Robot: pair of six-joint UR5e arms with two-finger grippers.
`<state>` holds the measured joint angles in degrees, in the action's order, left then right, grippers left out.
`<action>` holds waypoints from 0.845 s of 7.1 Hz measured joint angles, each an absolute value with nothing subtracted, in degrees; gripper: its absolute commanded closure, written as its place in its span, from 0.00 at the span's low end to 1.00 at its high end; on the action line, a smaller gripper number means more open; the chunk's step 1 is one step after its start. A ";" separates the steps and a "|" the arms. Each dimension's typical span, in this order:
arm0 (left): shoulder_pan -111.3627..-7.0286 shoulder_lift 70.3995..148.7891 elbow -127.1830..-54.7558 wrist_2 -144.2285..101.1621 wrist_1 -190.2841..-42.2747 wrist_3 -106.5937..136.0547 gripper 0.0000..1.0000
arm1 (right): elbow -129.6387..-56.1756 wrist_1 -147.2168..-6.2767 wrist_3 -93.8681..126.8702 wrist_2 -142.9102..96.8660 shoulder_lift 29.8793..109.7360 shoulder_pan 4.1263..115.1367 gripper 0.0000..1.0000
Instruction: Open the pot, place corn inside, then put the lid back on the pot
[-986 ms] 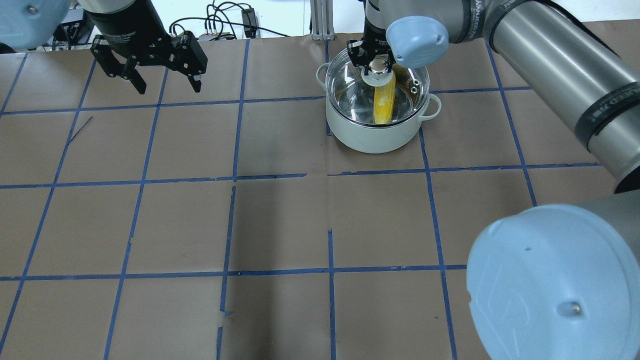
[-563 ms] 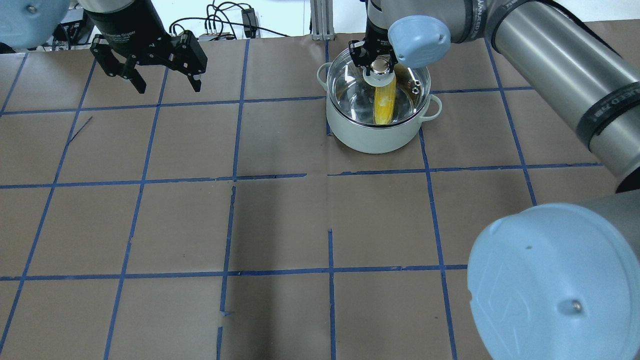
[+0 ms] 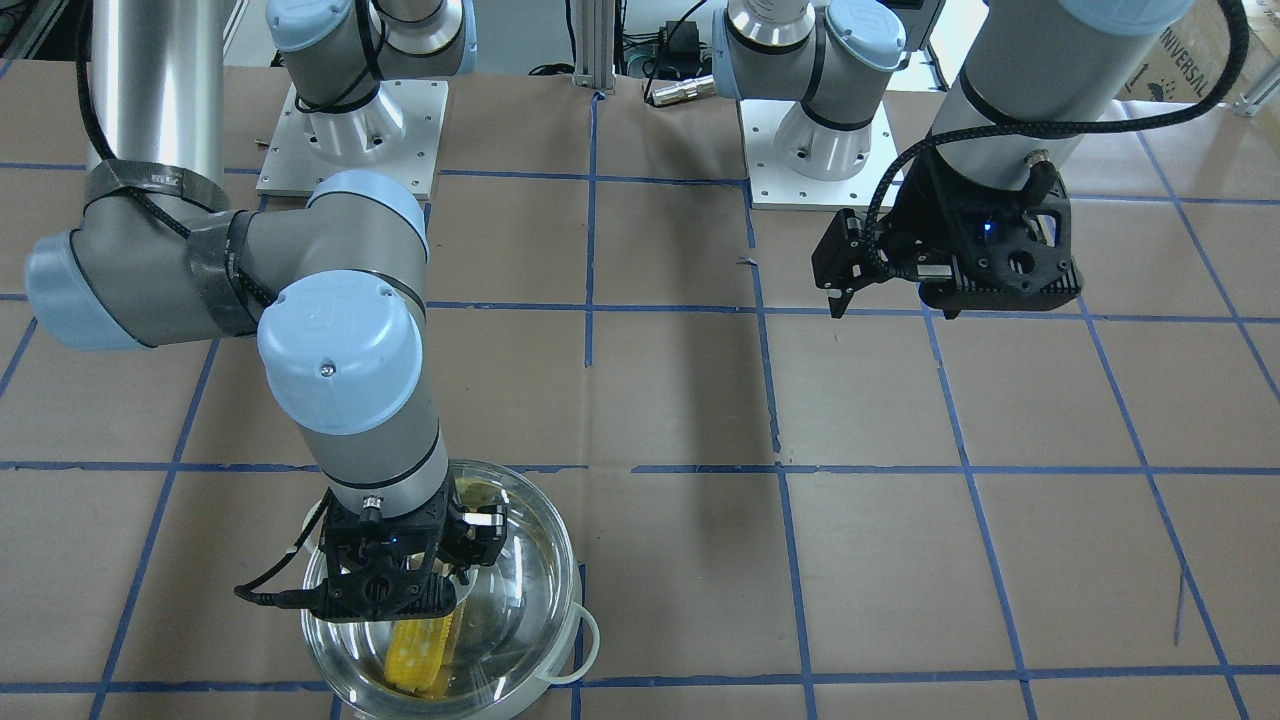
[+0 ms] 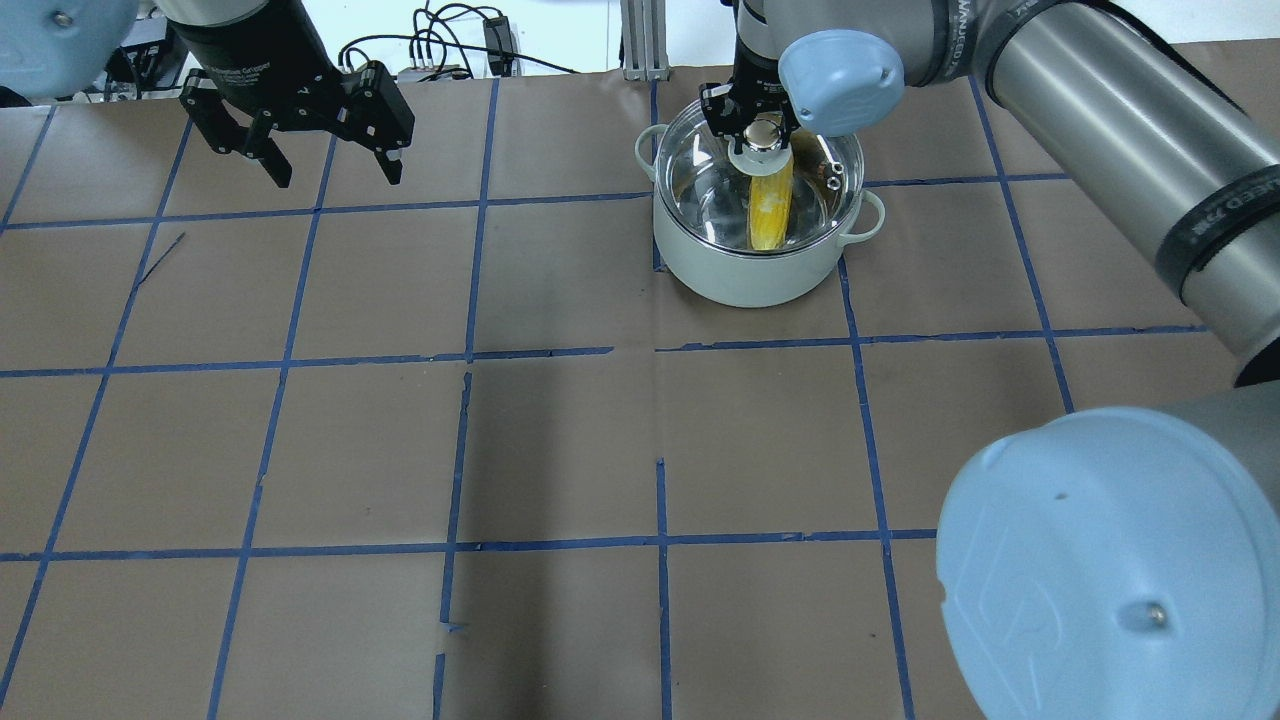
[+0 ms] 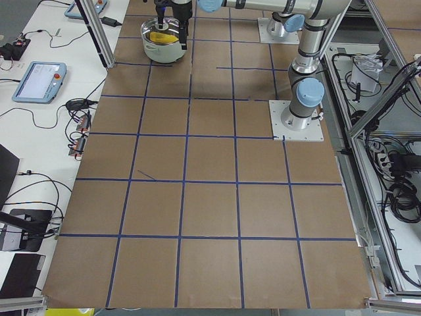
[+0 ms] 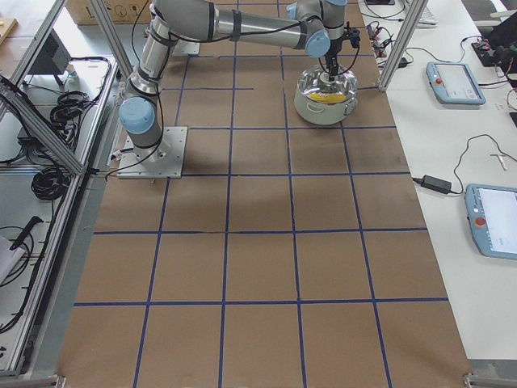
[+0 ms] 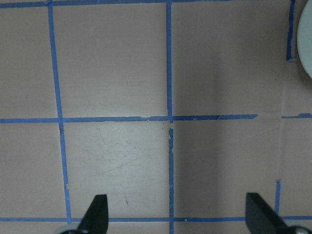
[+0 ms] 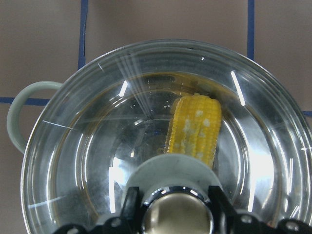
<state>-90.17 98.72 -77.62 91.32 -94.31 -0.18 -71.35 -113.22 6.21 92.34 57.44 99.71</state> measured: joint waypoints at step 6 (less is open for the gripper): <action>-90.18 98.53 -77.84 91.25 -94.31 -0.18 0.00 | -69.31 -111.98 4.79 91.41 57.47 99.07 0.00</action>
<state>-90.18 98.53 -77.84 91.25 -94.31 -0.18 -69.31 -111.98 4.79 91.41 57.47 99.07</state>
